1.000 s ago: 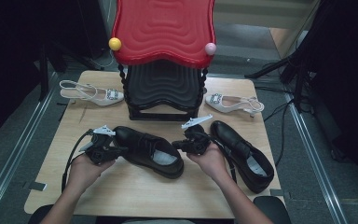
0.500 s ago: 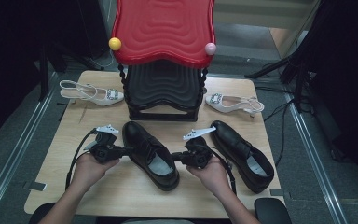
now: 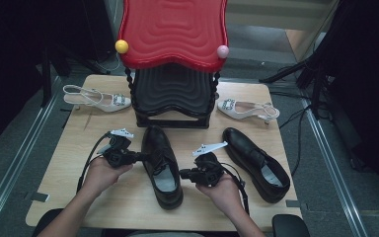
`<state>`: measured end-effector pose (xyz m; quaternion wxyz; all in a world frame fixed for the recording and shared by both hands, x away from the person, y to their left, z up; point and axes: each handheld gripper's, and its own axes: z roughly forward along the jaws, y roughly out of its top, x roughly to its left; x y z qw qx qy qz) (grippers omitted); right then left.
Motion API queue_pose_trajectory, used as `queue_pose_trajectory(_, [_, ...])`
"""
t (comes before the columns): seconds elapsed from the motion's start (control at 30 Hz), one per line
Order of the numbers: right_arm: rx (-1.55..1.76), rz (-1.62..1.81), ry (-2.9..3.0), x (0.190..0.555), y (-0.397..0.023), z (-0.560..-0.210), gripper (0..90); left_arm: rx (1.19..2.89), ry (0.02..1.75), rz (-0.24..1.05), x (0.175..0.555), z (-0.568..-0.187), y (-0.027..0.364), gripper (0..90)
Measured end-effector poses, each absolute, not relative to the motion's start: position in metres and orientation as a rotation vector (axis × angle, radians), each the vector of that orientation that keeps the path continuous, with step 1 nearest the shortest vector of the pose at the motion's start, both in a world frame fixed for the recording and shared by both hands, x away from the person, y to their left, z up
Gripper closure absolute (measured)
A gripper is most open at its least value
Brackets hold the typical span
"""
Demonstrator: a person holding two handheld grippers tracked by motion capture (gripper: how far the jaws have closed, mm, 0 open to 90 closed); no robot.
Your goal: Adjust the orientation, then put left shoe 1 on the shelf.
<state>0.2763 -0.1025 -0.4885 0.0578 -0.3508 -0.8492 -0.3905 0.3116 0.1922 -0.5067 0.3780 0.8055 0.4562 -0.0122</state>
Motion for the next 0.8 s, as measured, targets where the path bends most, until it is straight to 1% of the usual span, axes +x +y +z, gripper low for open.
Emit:
queue_pose_trajectory(0.1, [-1.065, -1.186, -2.58, 0.271, -0.1, -0.489, 90.0, 2.077, 1.155, -0.015, 0.313, -0.505, 0.189, 89.9])
queue_pose_trajectory(0.23, [-1.096, -1.192, -2.567, 0.273, -0.102, -0.49, 89.7, 2.083, 1.154, -0.004, 0.317, -0.505, 0.185, 89.8])
queue_pose_trajectory(0.33, [-1.101, -1.208, -2.551, 0.275, -0.105, -0.489, 87.4, 2.083, 1.154, -0.003, 0.321, -0.505, 0.184, 89.2])
queue_pose_trajectory(0.4, [-1.109, -1.216, -2.555, 0.276, -0.106, -0.488, 82.7, 2.087, 1.165, 0.01, 0.323, -0.504, 0.185, 83.7])
queue_pose_trajectory(0.47, [-1.134, -1.21, -2.553, 0.277, -0.108, -0.488, 78.3, 2.069, 1.168, -0.01, 0.323, -0.501, 0.188, 80.4])
queue_pose_trajectory(0.6, [-1.131, -1.205, -2.538, 0.28, -0.111, -0.487, 76.3, 2.047, 1.174, -0.035, 0.322, -0.495, 0.19, 76.7])
queue_pose_trajectory(0.67, [-1.144, -1.204, -2.53, 0.281, -0.111, -0.485, 73.6, 2.025, 1.164, -0.074, 0.322, -0.49, 0.191, 71.5])
queue_pose_trajectory(0.7, [-1.155, -1.205, -2.527, 0.281, -0.111, -0.484, 71.6, 2.011, 1.159, -0.073, 0.323, -0.486, 0.192, 68.4])
queue_pose_trajectory(0.8, [-1.185, -1.199, -2.518, 0.283, -0.109, -0.478, 65.6, 2.012, 1.127, -0.045, 0.325, -0.472, 0.19, 66.6])
